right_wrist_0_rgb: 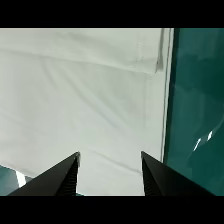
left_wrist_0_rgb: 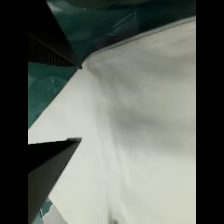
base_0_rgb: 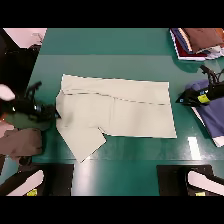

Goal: Fold the shirts.

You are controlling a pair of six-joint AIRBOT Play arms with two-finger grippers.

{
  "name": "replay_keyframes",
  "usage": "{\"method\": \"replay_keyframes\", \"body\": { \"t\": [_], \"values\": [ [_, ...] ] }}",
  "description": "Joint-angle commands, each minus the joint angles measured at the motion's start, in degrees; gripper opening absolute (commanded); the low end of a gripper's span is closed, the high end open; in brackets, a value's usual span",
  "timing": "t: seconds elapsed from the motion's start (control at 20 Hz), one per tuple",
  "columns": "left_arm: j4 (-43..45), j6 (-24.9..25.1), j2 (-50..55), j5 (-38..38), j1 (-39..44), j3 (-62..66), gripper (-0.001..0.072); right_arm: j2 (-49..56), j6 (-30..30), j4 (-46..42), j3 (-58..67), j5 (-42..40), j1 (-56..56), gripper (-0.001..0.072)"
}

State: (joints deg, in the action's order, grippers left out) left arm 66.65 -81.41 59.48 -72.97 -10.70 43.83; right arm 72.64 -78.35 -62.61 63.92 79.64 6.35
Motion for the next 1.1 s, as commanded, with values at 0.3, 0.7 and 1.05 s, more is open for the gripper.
{"method": "replay_keyframes", "body": {
  "t": [0.3, 0.7, 1.05],
  "values": [
    [-7.0, -2.6, -14.5, 2.6, -0.1, -22.0, 0.0503, -2.7, 0.4, 0.1, -3.2, -1.7, 1.0, 0.0449],
    [-12.6, -2.2, -14.5, 13.2, -0.1, -26.2, 0.0502, -2.7, 0.4, 0.2, -3.2, -1.5, 1.0, 0.0450],
    [-14.6, -0.6, -14.6, 11.4, -0.1, -25.4, 0.0022, -2.9, 1.7, -0.1, -5.6, 1.6, 3.7, 0.0449]
  ]
}}
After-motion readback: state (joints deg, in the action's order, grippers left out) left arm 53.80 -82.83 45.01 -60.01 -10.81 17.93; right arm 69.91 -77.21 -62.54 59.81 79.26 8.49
